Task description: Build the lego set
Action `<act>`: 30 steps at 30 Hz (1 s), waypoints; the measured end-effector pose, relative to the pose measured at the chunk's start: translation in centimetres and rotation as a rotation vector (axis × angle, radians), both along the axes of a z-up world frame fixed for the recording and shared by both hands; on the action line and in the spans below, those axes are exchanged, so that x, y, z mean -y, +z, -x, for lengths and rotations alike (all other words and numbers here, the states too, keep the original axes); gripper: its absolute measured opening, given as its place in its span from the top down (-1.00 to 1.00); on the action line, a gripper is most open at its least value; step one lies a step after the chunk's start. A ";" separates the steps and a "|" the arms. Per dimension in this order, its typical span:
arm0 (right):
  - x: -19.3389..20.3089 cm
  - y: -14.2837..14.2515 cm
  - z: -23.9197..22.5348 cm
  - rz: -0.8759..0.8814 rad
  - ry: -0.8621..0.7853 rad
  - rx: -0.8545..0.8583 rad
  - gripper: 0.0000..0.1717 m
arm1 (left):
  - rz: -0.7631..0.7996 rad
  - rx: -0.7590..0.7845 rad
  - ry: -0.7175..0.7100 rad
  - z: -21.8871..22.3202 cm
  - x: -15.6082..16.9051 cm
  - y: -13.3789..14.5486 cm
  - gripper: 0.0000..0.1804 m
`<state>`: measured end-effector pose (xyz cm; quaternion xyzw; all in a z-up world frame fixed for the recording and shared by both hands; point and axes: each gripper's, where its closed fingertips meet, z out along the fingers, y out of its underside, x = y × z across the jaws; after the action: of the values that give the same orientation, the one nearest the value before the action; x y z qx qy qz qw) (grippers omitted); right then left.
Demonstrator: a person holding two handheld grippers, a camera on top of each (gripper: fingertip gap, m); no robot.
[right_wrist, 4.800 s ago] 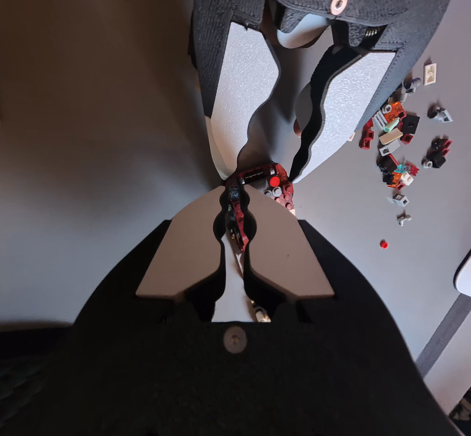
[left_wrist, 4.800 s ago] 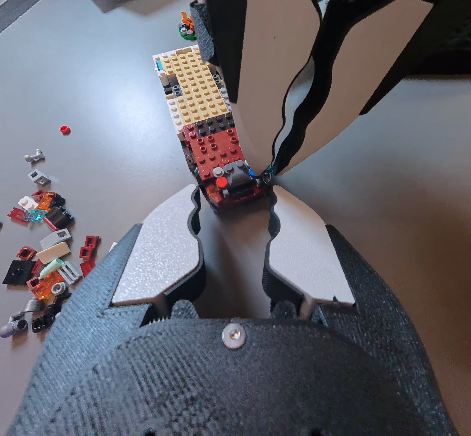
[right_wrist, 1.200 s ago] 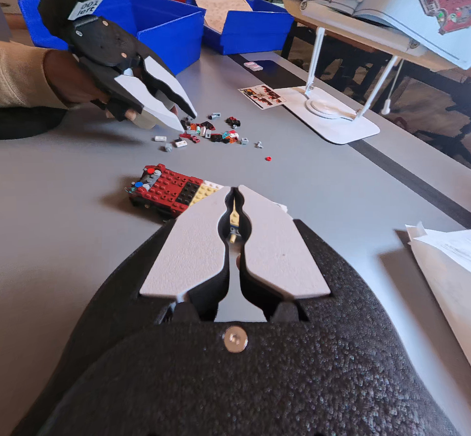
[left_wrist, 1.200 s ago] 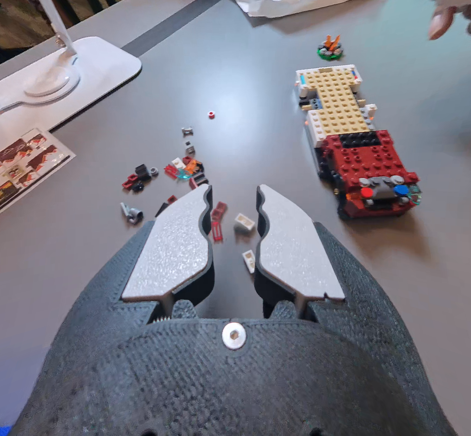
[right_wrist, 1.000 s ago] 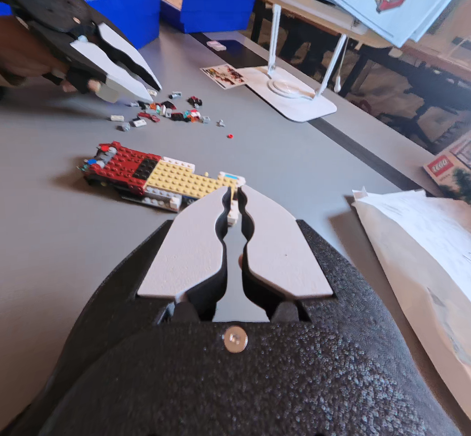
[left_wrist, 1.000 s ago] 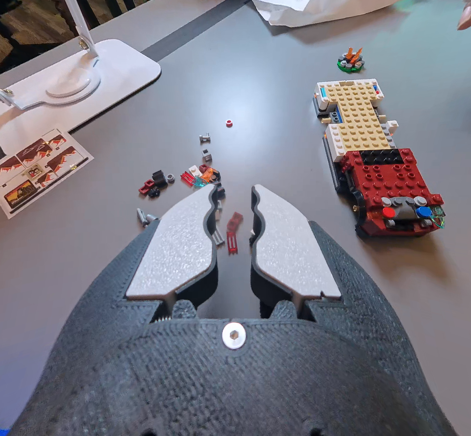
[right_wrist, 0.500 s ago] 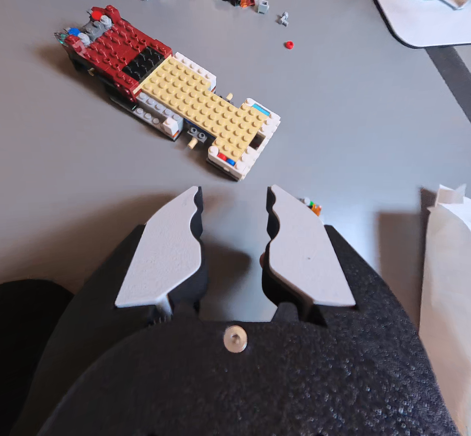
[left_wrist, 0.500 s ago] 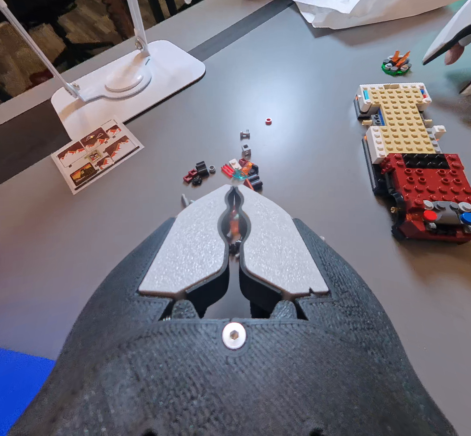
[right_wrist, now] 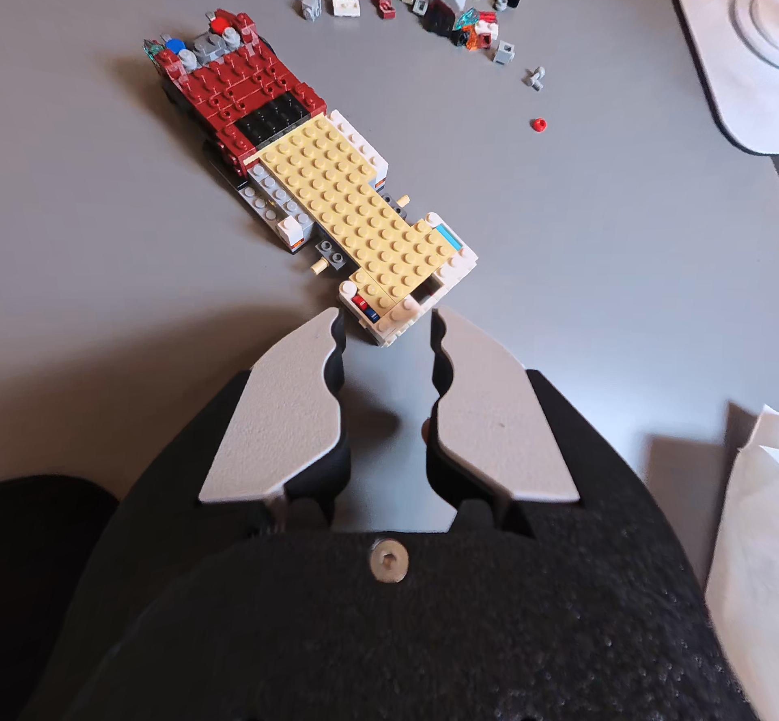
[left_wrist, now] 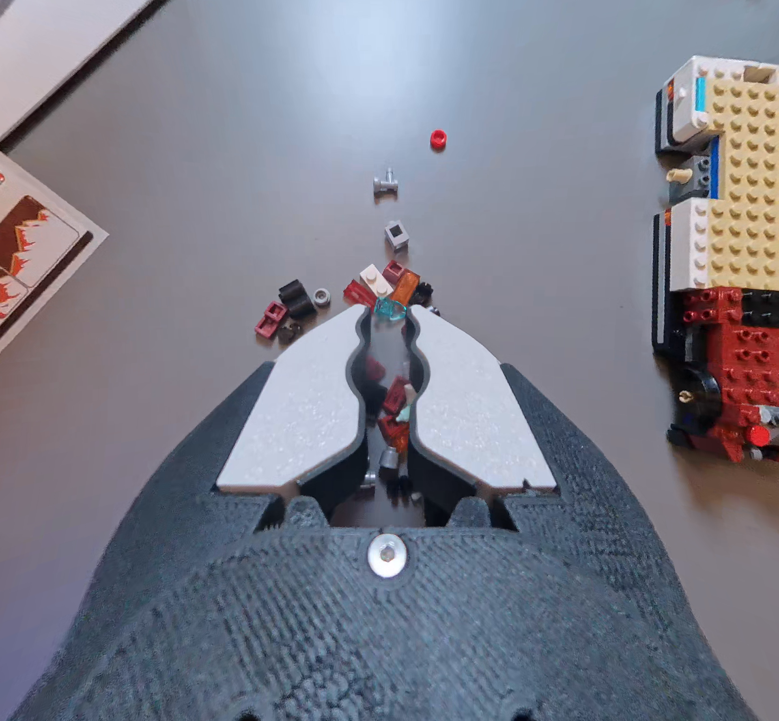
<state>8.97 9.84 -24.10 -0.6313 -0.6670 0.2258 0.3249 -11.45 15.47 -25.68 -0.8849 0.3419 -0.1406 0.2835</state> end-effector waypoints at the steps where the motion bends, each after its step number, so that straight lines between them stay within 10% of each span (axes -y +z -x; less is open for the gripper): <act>1: -0.1 0.2 -0.2 -0.003 -0.006 -0.011 0.55 | 0.022 0.006 0.002 -0.2 -0.1 -0.1 0.83; 15: -1.0 1.1 -0.6 -0.036 -0.041 -0.059 0.58 | -0.028 0.007 -0.009 -0.3 -0.5 0.3 0.92; 22: 0.4 5.7 2.4 0.026 -0.036 -0.286 0.61 | -0.309 0.443 -0.146 -4.0 3.3 7.7 0.92; 30: 6.9 12.6 9.0 0.580 0.107 -0.666 0.72 | -0.635 0.746 -0.425 -9.6 11.8 14.5 0.92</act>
<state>-0.07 2.91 -11.52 -0.5536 -0.4671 0.6110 0.3194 -1.89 3.66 -11.18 -0.5568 0.4156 -0.3896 0.6046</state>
